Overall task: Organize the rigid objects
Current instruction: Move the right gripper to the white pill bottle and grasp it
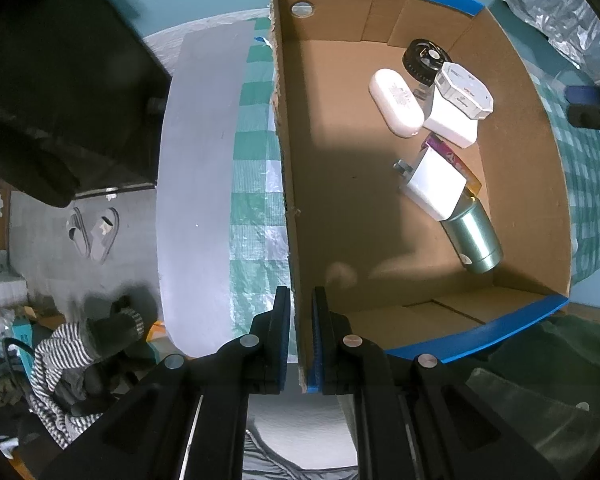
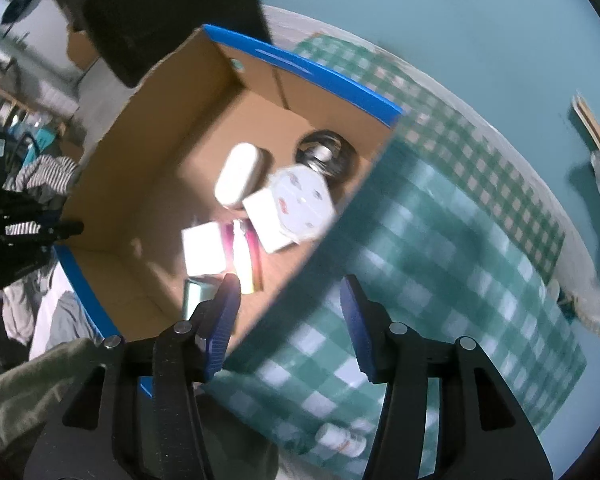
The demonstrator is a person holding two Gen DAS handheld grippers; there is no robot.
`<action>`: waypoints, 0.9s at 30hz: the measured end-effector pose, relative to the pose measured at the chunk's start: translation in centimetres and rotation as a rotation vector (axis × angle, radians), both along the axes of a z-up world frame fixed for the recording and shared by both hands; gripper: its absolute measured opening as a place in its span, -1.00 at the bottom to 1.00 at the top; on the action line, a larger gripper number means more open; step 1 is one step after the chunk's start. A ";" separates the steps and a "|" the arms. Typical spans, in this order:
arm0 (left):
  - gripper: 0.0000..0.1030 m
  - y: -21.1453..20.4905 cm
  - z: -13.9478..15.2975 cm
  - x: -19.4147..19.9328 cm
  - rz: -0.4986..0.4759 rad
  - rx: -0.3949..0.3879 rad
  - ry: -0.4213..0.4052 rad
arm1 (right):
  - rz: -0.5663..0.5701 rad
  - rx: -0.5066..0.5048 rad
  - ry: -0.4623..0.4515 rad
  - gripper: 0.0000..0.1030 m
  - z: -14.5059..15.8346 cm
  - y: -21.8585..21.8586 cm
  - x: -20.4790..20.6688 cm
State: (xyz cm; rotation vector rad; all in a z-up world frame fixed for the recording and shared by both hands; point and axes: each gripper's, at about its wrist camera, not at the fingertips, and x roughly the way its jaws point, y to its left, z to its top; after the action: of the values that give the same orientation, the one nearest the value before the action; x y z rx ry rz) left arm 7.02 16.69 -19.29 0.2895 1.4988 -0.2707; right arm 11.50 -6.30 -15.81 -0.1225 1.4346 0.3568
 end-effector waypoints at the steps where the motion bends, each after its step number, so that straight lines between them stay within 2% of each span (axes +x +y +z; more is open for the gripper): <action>1: -0.81 0.0 0.1 0.0 -0.003 0.001 0.000 | -0.021 -0.005 0.003 0.07 -0.1 -0.7 -0.4; 7: -0.81 -0.3 0.2 0.4 -0.023 0.005 0.004 | -0.136 -0.021 0.027 0.11 -0.7 -4.6 -3.0; 14: -0.81 -0.6 0.2 0.8 -0.042 0.011 0.001 | -0.307 -0.016 0.095 0.11 -3.0 -8.9 -7.7; 19: -0.81 -0.9 0.2 0.9 -0.047 0.009 0.000 | -0.378 -0.019 0.146 0.12 -5.0 -10.5 -11.1; 27: -0.81 -1.2 -0.1 0.9 -0.073 0.026 0.016 | -0.474 0.009 0.169 0.23 -7.4 -11.9 -14.9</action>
State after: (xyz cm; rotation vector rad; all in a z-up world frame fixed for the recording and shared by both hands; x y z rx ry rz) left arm 7.88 15.51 -19.44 0.3642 1.5101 -0.3128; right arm -3.37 -18.19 -23.19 0.2589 1.5758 -0.0180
